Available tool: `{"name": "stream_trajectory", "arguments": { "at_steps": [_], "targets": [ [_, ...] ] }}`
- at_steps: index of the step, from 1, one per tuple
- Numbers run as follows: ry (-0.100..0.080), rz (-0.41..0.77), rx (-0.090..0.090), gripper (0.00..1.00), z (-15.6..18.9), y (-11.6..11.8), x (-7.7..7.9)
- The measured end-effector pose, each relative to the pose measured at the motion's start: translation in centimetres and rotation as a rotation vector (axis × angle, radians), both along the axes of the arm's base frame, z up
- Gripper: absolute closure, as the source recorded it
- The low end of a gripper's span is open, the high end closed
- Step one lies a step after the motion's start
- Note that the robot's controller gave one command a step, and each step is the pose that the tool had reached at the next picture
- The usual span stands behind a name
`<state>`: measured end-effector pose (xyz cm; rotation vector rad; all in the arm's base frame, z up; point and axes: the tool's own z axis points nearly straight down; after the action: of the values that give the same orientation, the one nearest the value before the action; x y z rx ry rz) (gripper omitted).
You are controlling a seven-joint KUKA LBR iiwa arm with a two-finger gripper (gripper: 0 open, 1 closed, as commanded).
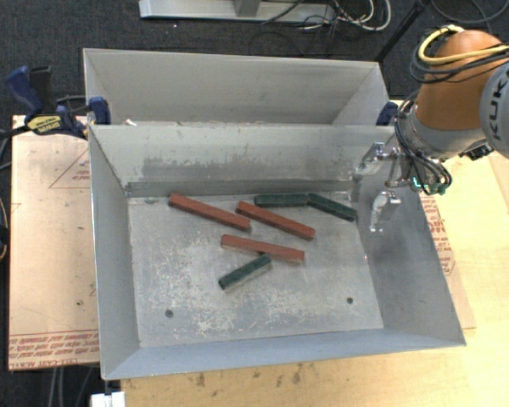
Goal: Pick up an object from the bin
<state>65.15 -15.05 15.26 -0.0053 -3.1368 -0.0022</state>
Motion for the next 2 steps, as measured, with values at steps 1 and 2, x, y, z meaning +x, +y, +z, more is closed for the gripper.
{"name": "stream_trajectory", "arguments": {
  "at_steps": [1,2],
  "targets": [
    [-0.007,0.002,-0.001,0.00,0.5,0.1,0.2],
    [-0.023,-0.054,-0.003,1.00,-7.7,2.4,-0.3]
  ]
}}
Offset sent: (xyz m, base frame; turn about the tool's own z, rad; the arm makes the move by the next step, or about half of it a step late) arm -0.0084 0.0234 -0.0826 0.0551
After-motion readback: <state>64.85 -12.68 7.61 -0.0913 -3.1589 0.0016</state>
